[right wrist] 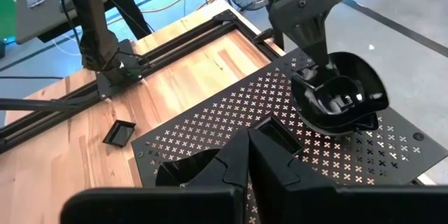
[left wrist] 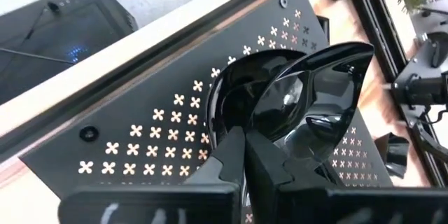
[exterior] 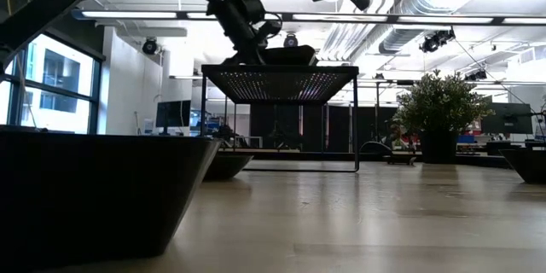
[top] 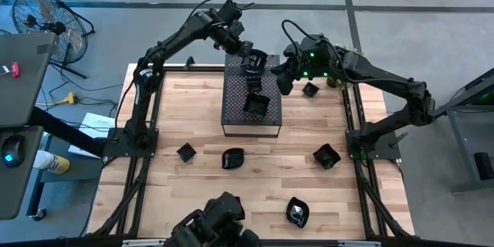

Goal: Pick & Place Mini shaped plates
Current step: Stack the leaf-shaped plate on top of the leaf-shaped plate on the shelf, then stack the leaf-shaped plate on top of the stacked leaf-shaped plates on the shelf

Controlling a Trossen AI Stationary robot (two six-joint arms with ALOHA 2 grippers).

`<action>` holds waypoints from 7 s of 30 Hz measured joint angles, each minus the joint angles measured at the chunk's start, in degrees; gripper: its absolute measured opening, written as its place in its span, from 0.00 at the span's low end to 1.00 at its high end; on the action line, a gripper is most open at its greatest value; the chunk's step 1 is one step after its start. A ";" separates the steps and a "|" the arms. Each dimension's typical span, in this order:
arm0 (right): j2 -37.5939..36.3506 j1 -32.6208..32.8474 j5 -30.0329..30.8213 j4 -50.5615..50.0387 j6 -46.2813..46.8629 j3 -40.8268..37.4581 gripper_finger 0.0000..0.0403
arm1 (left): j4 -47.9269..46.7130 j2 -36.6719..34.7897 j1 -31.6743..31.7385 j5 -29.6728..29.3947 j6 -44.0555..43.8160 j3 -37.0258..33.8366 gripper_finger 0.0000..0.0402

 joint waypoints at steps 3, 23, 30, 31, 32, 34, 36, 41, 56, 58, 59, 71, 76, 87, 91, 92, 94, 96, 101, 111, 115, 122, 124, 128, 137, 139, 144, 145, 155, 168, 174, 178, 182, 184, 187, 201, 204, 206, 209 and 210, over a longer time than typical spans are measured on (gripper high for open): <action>0.01 0.00 0.00 0.56 -0.46 0.00 0.01 | 0.09 0.63 -0.02 0.70 -0.02 -0.11 0.00; 0.01 0.00 -0.13 1.10 -0.53 0.00 0.01 | 0.53 0.76 0.75 1.07 1.49 -0.11 0.18; -0.03 -0.02 -0.15 0.73 -1.62 0.00 0.00 | -0.38 -2.32 1.45 -0.76 7.18 -0.07 0.15; -0.05 -0.01 -0.15 0.47 -1.94 0.00 0.00 | -0.60 -3.00 1.22 -0.87 8.49 -0.07 0.13; -0.10 -0.01 -0.17 0.30 -2.39 0.00 0.01 | -0.84 -3.74 1.04 -1.18 9.43 -0.07 0.10; -0.50 0.00 -0.45 -0.36 -3.68 0.00 0.01 | -0.82 -5.29 0.47 -2.07 10.79 -0.07 0.03; -1.09 0.12 -1.56 0.43 -6.01 -0.57 0.00 | 0.44 -7.06 -0.56 -3.04 12.36 -0.07 0.01; -5.16 0.31 -3.99 10.76 -6.91 -10.92 0.00 | 5.56 -11.35 -3.92 -6.75 15.51 -1.31 0.01; -27.61 0.06 -3.17 23.31 -0.34 -34.78 0.00 | 53.29 -37.00 -11.12 -6.74 11.04 -50.57 0.00; -29.67 -0.35 -3.19 21.16 -0.80 -35.01 0.00 | 57.23 -40.16 -11.65 -6.60 10.10 -56.03 0.00; -30.54 -0.62 -3.38 20.17 -1.16 -35.01 0.00 | 57.79 -41.44 -12.00 -6.57 9.79 -57.96 0.00; -31.80 -1.88 -7.79 12.85 -4.17 -35.01 0.00 | 59.11 -43.94 -21.56 -9.54 8.62 -66.26 0.00; -31.31 3.93 -2.23 6.34 -0.96 -34.36 0.00 | 68.04 -45.99 -23.00 -8.71 8.55 -73.48 0.00; -30.42 23.23 9.70 -7.79 14.20 -30.53 0.00 | 75.35 -60.80 -21.35 -9.18 9.23 -88.35 0.00; -27.64 29.92 9.27 -8.47 19.51 -30.59 0.00 | 75.38 -65.47 -21.35 -9.78 9.40 -92.68 0.00; -26.75 31.59 8.88 -8.47 20.64 -30.60 0.00 | 74.90 -66.28 -21.33 -9.91 9.38 -93.57 0.00; -24.72 34.79 7.74 -8.56 23.15 -30.64 0.00 | 74.78 -67.82 -21.38 -9.88 9.04 -95.14 0.00; -22.67 37.54 6.16 -8.54 25.53 -30.64 0.00 | 75.15 -69.01 -21.38 -9.82 8.47 -96.18 0.00; -16.85 43.36 0.42 -8.38 32.69 -30.67 0.06 | 73.38 -70.61 -21.38 -9.45 7.87 -96.74 0.00; -1.36 50.65 -9.94 -1.56 37.22 -30.71 0.28 | 69.65 -70.78 -21.38 -8.97 8.94 -96.74 0.00; 5.83 51.69 -15.69 4.04 37.18 -30.71 0.31 | 69.51 -70.78 -21.38 -8.97 8.96 -96.74 0.00; 14.70 53.16 -16.46 9.03 37.43 -30.73 0.28 | 69.04 -70.78 -21.38 -9.76 8.96 -96.74 0.00; 16.12 53.17 -16.19 9.12 37.63 -30.74 0.26 | 69.00 -70.78 -21.38 -9.84 8.96 -96.74 0.00; 17.96 53.13 -14.02 9.51 37.61 -30.75 0.22 | 69.02 -70.78 -21.38 -10.22 8.96 -96.74 0.00; 18.74 53.13 -13.55 10.24 36.56 -30.75 0.08 | 69.04 -70.76 -21.38 -10.27 8.96 -96.74 0.00; 18.74 53.13 -13.57 10.28 36.54 -30.75 0.03 | 69.06 -70.78 -21.38 -10.30 8.96 -96.74 0.00; 18.74 53.13 -13.70 10.25 36.98 -30.75 0.02 | 69.06 -70.76 -21.38 -10.44 8.96 -96.74 0.00; 18.74 53.13 -13.92 10.24 37.02 -30.75 0.02 | 69.08 -70.76 -21.38 -10.44 8.96 -96.74 0.00; 12.42 51.53 -13.33 9.65 39.96 -30.75 0.00 | 69.08 -70.76 -21.38 -10.39 8.96 -96.74 0.00; -8.81 38.68 0.61 8.27 47.07 -29.42 0.00 | 69.08 -70.76 -21.38 -10.20 8.96 -96.72 0.00; -12.23 24.28 8.00 8.41 43.78 -23.10 0.00 | 69.09 -70.75 -21.40 -11.41 8.96 -96.70 0.00; -10.42 13.58 11.44 9.31 44.02 -18.29 0.00 | 69.08 -70.75 -21.38 -12.06 9.06 -96.70 0.00; -7.51 4.35 14.47 9.30 47.70 -15.36 0.00 | 69.07 -70.74 -21.38 -12.99 9.18 -96.70 0.00; -5.63 0.58 15.03 9.99 50.30 -14.86 0.00 | 69.06 -70.72 -21.38 -14.13 9.18 -96.70 0.00; -2.17 -3.30 15.46 13.92 52.47 -14.86 0.01 | 69.06 -70.72 -21.38 -14.87 9.18 -96.70 0.00; 10.73 -9.22 11.17 21.93 59.14 -14.86 0.01 | 69.09 -70.72 -21.38 -17.01 9.18 -96.70 0.00; 11.69 -9.22 11.17 22.36 59.14 -14.86 0.01 | 69.12 -70.72 -21.38 -17.40 9.18 -96.70 0.00; 12.03 -9.22 11.15 22.50 59.12 -14.86 0.01 | 69.10 -70.72 -21.38 -17.68 9.18 -96.70 0.00; 12.06 -9.22 11.25 22.55 58.75 -14.86 0.03 | 69.14 -70.72 -21.38 -17.74 9.18 -96.70 0.00; 12.07 -9.22 11.37 22.57 58.58 -14.86 0.04 | 69.15 -70.72 -21.38 -17.74 9.18 -96.70 0.00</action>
